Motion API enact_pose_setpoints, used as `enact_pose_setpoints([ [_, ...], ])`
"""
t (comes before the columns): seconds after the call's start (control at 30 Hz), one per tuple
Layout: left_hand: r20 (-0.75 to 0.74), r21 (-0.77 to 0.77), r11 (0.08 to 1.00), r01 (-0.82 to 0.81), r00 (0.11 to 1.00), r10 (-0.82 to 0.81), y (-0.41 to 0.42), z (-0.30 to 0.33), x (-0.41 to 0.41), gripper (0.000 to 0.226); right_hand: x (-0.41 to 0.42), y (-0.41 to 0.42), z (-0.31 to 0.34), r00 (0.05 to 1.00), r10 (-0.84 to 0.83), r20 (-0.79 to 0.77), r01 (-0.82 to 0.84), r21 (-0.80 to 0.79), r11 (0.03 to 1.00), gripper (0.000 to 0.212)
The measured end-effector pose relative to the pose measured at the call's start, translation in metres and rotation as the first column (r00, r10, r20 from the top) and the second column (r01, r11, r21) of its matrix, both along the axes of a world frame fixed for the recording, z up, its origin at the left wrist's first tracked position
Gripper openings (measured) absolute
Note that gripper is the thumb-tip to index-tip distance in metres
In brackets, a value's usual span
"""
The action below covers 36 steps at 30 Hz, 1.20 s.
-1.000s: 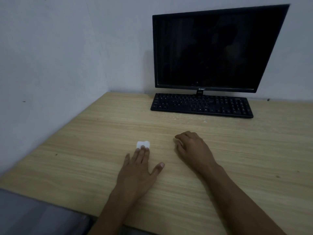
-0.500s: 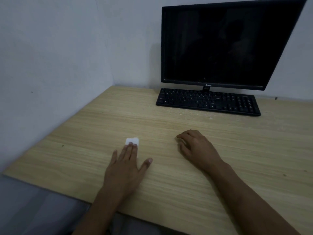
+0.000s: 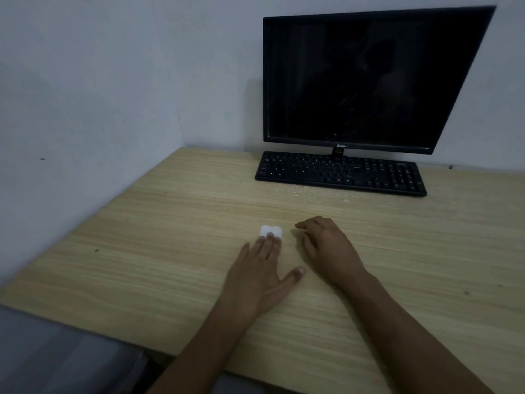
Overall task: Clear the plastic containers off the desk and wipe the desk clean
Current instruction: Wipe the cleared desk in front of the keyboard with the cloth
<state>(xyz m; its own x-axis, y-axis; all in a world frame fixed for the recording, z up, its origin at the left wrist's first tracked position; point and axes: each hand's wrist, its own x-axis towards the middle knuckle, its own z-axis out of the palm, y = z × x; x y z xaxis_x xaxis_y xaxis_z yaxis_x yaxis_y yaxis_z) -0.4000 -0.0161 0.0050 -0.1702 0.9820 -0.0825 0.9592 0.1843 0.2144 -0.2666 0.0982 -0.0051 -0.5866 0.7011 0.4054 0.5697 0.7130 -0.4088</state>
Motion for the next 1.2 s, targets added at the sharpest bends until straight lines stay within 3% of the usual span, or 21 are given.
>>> enact_pose_setpoints([
  [0.1,0.018,0.016,0.995,0.103,0.995,-0.103,-0.01,0.001,0.026,0.094,0.001,0.002,-0.001,1.0,-0.017,-0.016,0.017,-0.016,1.0,0.028],
  [0.2,0.003,0.012,0.995,0.097,0.995,-0.097,-0.02,0.001,0.032,0.1,0.002,0.003,-0.001,1.0,-0.001,-0.005,0.001,-0.013,1.0,0.028],
  [0.4,-0.086,-0.049,0.99,-0.13,0.988,0.125,-0.042,0.0,-0.021,0.077,-0.003,-0.01,0.005,0.979,0.175,0.107,-0.18,0.04,0.983,0.039],
  [0.6,-0.123,-0.039,0.934,-0.356,0.929,0.349,-0.056,-0.001,-0.086,0.075,-0.008,-0.019,0.006,0.96,0.246,0.134,-0.258,0.085,0.962,0.038],
  [0.73,-0.088,0.001,0.91,-0.415,0.906,0.413,-0.049,-0.003,-0.095,0.08,-0.006,-0.017,0.006,0.965,0.23,0.124,-0.239,0.068,0.969,0.034],
  [0.97,-0.009,0.045,0.98,-0.194,0.981,0.194,-0.046,-0.006,-0.026,0.082,-0.008,-0.013,0.008,0.978,0.191,0.089,-0.195,0.037,0.98,0.031],
  [1.2,-0.064,-0.01,0.998,-0.069,0.996,0.068,0.006,-0.002,-0.018,0.073,-0.002,-0.01,0.005,0.986,0.14,0.09,-0.142,0.014,0.99,0.03],
])
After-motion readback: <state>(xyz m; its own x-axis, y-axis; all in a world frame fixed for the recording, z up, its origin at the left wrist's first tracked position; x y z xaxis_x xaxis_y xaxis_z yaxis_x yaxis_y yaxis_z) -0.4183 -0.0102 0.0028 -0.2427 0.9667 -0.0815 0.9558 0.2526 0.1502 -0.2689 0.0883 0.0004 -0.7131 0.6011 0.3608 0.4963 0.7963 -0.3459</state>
